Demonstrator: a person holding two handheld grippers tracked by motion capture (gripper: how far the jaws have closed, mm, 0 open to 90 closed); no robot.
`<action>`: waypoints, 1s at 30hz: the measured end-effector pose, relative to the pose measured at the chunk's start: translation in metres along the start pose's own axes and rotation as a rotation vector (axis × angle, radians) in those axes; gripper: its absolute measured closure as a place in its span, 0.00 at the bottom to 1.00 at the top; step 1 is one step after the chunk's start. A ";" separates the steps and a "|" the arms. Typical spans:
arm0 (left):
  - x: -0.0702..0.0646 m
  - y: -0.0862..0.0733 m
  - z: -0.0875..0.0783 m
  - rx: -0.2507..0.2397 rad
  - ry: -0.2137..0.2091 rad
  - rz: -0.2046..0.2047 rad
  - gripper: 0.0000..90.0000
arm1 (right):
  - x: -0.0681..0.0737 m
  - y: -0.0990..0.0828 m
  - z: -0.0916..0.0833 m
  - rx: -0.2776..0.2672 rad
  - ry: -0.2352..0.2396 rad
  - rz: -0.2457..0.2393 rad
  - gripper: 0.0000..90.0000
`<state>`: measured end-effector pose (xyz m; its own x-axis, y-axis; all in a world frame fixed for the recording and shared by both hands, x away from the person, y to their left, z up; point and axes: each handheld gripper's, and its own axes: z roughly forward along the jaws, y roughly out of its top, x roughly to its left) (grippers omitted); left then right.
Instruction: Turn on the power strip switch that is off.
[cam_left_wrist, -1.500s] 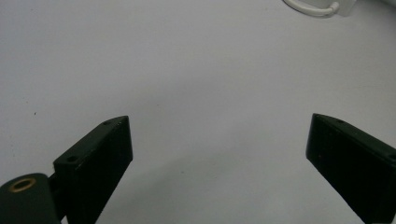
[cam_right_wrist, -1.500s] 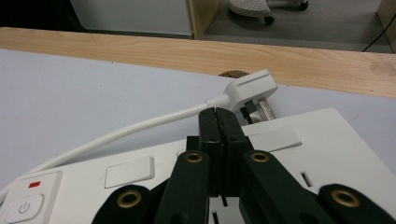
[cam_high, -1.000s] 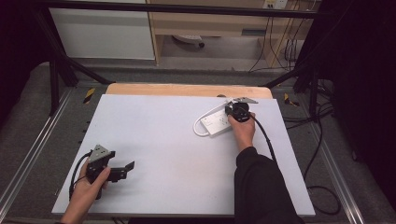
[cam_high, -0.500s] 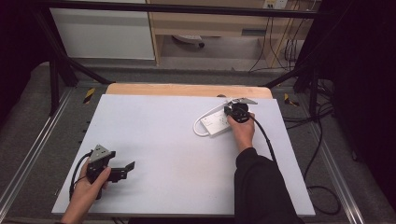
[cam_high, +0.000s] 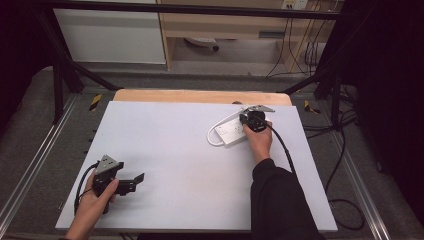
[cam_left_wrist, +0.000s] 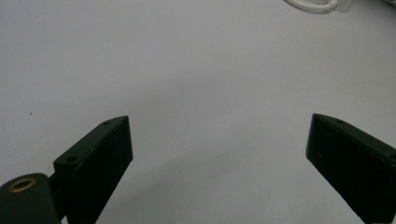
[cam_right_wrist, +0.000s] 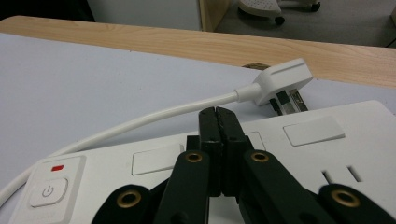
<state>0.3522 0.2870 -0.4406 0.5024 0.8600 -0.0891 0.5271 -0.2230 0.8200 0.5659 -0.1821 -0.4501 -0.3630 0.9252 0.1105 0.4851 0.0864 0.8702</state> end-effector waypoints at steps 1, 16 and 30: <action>0.000 0.000 0.000 0.000 0.000 0.000 0.08 | 0.000 0.000 0.000 -0.001 0.000 0.000 1.00; 0.000 0.000 0.000 0.002 -0.001 -0.001 0.08 | 0.000 0.000 0.000 0.001 -0.002 0.010 1.00; 0.000 0.000 0.000 0.005 -0.001 -0.002 0.08 | 0.000 -0.001 0.000 0.000 -0.002 0.009 1.00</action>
<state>0.3522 0.2870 -0.4411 0.5017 0.8603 -0.0910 0.5315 -0.2235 0.8171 0.5659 -0.1816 -0.4508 -0.3569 0.9267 0.1178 0.4886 0.0777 0.8691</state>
